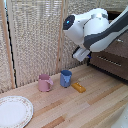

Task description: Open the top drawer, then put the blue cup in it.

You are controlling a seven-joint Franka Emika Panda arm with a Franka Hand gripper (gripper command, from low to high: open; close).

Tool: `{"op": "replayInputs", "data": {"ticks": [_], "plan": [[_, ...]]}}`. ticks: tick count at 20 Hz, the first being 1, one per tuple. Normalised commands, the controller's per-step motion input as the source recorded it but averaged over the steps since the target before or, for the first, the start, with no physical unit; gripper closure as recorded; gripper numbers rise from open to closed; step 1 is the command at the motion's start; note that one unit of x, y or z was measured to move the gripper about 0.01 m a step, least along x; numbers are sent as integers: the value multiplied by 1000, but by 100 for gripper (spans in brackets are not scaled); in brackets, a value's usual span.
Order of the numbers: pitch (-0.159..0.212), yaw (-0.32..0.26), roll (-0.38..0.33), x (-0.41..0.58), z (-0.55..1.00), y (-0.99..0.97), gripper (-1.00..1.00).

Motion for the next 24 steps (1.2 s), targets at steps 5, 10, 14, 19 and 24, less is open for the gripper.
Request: {"op": "replayInputs", "data": {"ticks": [5,10,14,19,24], "plan": [[-62,-206,107,294,107,119,-100],[-29,-191,101,414,61,87,-100],[-5,-190,119,474,24,61,-100],[0,-171,143,582,14,49,-100],[0,-136,152,631,74,111,-100]]}}
